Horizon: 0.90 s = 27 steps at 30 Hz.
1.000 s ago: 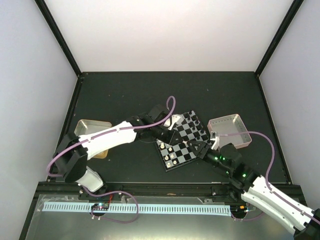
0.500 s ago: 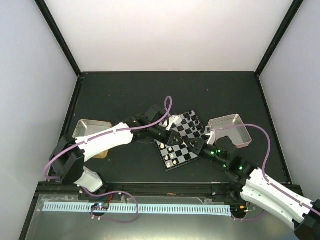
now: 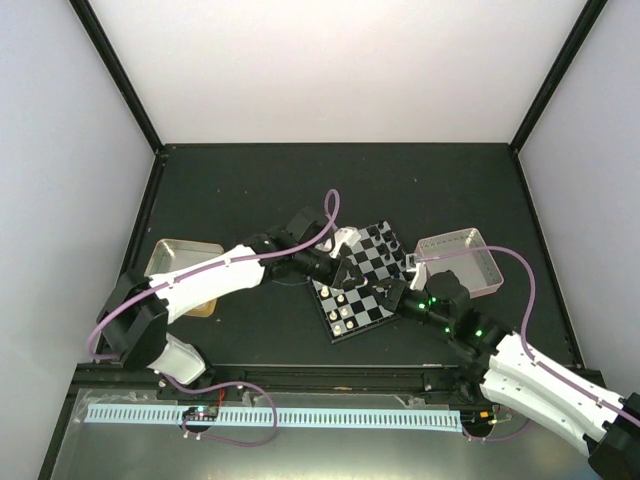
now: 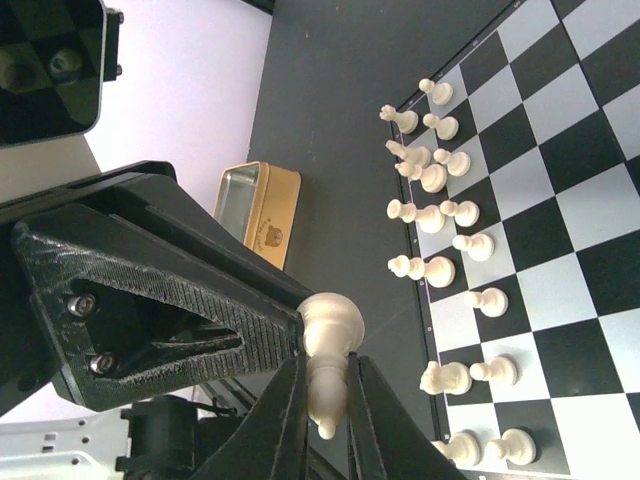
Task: Set up the chess pieces on the board
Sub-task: Place the chess piece on the chessboard.
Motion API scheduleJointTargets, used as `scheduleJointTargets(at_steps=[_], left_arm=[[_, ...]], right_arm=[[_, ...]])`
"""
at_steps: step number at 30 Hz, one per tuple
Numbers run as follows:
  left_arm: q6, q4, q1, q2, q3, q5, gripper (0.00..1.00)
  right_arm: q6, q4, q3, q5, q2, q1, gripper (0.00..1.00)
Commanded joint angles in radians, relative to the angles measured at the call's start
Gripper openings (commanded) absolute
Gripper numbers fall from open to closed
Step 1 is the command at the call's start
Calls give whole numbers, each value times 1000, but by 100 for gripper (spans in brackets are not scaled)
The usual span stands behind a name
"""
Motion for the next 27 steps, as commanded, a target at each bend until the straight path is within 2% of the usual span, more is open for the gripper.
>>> scheduleJointTargets(at_steps=[1, 4, 7, 9, 12, 16, 20, 27], left_arm=[[-15, 34, 7, -38, -6, 26, 2], [-16, 37, 7, -46, -16, 23, 3], [-18, 27, 11, -69, -35, -25, 17], [-23, -5, 14, -102, -51, -136, 29], [-41, -71, 16, -199, -90, -386, 40], [-63, -126, 21, -357, -163, -637, 50], [-74, -175, 24, -522, -233, -838, 55], [-61, -149, 27, -871, -423, -987, 66]], right_arm=[[-13, -3, 34, -16, 8, -3, 6], [-29, -31, 59, -1, 21, -2, 1], [-61, -80, 90, 13, 42, -2, 1], [-90, -126, 120, 23, 64, -2, 1], [-161, -225, 196, 40, 123, -1, 1], [-250, -337, 318, 59, 285, 26, 1], [-330, -466, 470, 166, 452, 124, 1], [-392, -644, 693, 280, 760, 252, 1]])
